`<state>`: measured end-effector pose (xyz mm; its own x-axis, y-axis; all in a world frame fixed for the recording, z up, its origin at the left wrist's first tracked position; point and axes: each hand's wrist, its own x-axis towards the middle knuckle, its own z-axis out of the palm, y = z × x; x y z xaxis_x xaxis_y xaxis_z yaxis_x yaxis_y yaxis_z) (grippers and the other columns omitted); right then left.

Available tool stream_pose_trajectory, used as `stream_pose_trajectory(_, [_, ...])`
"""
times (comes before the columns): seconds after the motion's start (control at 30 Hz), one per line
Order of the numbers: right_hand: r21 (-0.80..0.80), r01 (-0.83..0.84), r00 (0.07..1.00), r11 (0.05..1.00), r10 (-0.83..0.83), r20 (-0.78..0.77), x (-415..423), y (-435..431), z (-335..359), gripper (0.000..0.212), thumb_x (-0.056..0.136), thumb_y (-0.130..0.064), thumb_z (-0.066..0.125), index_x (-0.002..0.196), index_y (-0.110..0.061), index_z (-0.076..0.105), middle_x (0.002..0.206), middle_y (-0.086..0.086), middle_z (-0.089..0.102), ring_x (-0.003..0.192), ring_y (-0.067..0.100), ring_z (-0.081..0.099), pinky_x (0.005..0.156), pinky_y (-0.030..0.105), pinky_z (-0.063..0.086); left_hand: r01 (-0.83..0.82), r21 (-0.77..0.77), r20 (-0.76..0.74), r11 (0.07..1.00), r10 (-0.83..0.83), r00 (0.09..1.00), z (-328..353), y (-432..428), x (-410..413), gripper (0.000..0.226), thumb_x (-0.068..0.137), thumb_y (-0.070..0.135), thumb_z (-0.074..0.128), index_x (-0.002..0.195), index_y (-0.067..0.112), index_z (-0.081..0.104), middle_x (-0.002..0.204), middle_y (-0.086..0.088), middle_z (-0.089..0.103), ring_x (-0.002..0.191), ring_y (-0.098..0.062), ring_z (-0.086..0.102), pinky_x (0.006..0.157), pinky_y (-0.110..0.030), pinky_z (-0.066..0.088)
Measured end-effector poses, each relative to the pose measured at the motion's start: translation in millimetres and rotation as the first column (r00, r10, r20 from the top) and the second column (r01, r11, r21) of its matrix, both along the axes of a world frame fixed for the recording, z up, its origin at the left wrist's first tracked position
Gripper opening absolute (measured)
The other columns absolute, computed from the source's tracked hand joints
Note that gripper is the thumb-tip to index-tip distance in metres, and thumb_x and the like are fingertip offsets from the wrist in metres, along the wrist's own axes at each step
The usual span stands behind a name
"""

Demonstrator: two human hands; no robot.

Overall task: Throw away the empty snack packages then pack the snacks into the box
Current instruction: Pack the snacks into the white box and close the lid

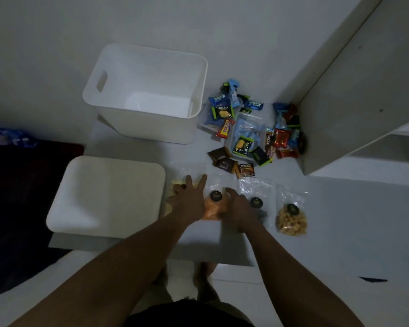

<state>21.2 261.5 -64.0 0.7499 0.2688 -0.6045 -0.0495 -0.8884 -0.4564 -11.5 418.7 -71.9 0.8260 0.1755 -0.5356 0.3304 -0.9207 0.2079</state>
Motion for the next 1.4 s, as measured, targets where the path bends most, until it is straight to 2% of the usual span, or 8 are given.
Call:
stream_pose_trajectory(0.2, [0.19, 0.081, 0.997, 0.978, -0.077, -0.029, 3, -8, -3, 0.094, 0.074, -0.021, 0.084, 0.152, -0.021, 0.031, 0.143, 0.012, 0.054, 0.129, 0.028, 0.054, 0.11, 0.041, 0.044, -0.047, -0.121, 0.076, 0.991, 0.057, 0.996, 4, 12, -3, 0.085, 0.088, 0.01, 0.061, 0.153, 0.04, 0.015, 0.162, -0.01, 0.006, 0.14, -0.046, 0.025, 0.099, -0.056, 0.046])
stream_pose_trajectory(0.4, [0.359, 0.17, 0.98, 0.918, -0.195, 0.034, 5, -11, 14, 0.086, 0.077, -0.01, 0.082, 0.151, -0.019, 0.037, 0.134, 0.009, 0.058, 0.111, 0.021, 0.059, 0.075, 0.021, 0.055, -0.118, -0.358, 0.221, 0.926, 0.207, 0.953, 17, 24, -12, 0.077, 0.086, 0.012, 0.064, 0.151, 0.034, 0.028, 0.162, -0.009, 0.013, 0.147, -0.034, 0.02, 0.115, -0.046, 0.029])
stream_pose_trajectory(0.5, [0.452, 0.181, 0.953, 0.874, -0.269, 0.141, 10, -12, 29, 0.08, 0.078, -0.02, 0.083, 0.147, -0.018, 0.042, 0.128, 0.002, 0.063, 0.111, 0.019, 0.062, 0.081, 0.016, 0.048, -0.164, -0.449, 0.31, 0.878, 0.325, 0.894, 42, 20, -10, 0.077, 0.083, 0.015, 0.071, 0.15, 0.028, 0.034, 0.158, -0.008, 0.028, 0.145, -0.027, 0.027, 0.115, -0.039, 0.028])
stream_pose_trajectory(0.7, [0.631, 0.205, 0.874, 0.749, -0.43, 0.226, 32, -9, 78, 0.08, 0.082, -0.014, 0.078, 0.15, -0.025, 0.037, 0.135, -0.003, 0.056, 0.116, 0.014, 0.058, 0.076, 0.008, 0.05, -0.213, -0.739, 0.374, 0.639, 0.653, 0.659, 98, 8, -4, 0.069, 0.071, 0.015, 0.067, 0.136, 0.03, 0.05, 0.132, 0.001, 0.054, 0.112, -0.016, 0.055, 0.089, -0.022, 0.048])
stream_pose_trajectory(0.9, [0.696, 0.033, 0.783, 0.717, -0.451, 0.427, 69, 12, 135, 0.08, 0.08, -0.025, 0.08, 0.148, -0.026, 0.039, 0.133, -0.009, 0.055, 0.118, 0.01, 0.056, 0.093, 0.034, 0.054, -0.08, -0.852, 0.42, 0.517, 0.767, 0.485, 152, 12, 21, 0.061, 0.079, 0.007, 0.079, 0.129, 0.02, 0.049, 0.113, 0.018, 0.053, 0.091, 0.022, 0.054, 0.065, -0.005, 0.049])
stream_pose_trajectory(1.1, [0.759, -0.069, 0.684, 0.647, -0.523, 0.508, 118, 51, 192, 0.063, 0.089, -0.041, 0.071, 0.144, -0.026, 0.046, 0.126, -0.002, 0.062, 0.112, 0.011, 0.062, 0.088, 0.03, 0.055, -0.005, -0.783, 0.574, 0.623, 0.725, 0.38, 202, 56, 72, 0.065, 0.075, 0.001, 0.079, 0.129, 0.018, 0.047, 0.121, 0.015, 0.052, 0.108, 0.02, 0.048, 0.095, -0.02, 0.049])
stream_pose_trajectory(1.3, [0.774, -0.02, 0.597, 0.633, -0.613, 0.517, 165, 105, 211, 0.029, 0.098, -0.032, 0.053, 0.126, -0.026, 0.057, 0.092, -0.003, 0.065, 0.082, 0.014, 0.063, 0.072, 0.043, 0.056, -0.024, -0.873, 0.427, 0.486, 0.79, 0.44, 227, 114, 132, 0.116, 0.074, -0.006, 0.075, 0.154, 0.038, 0.004, 0.129, 0.007, 0.046, 0.103, -0.004, 0.059, 0.077, -0.027, 0.058])
stream_pose_trajectory(1.4, [0.765, 0.029, 0.638, 0.643, -0.601, 0.481, 180, 133, 207, 0.043, 0.096, -0.021, 0.057, 0.135, -0.029, 0.041, 0.086, -0.009, 0.065, 0.068, 0.007, 0.063, 0.062, 0.038, 0.055, -0.133, -0.868, 0.383, 0.479, 0.815, 0.435, 218, 134, 165, 0.093, 0.072, 0.004, 0.077, 0.15, 0.029, 0.032, 0.131, 0.006, 0.051, 0.11, -0.015, 0.058, 0.077, -0.024, 0.055])
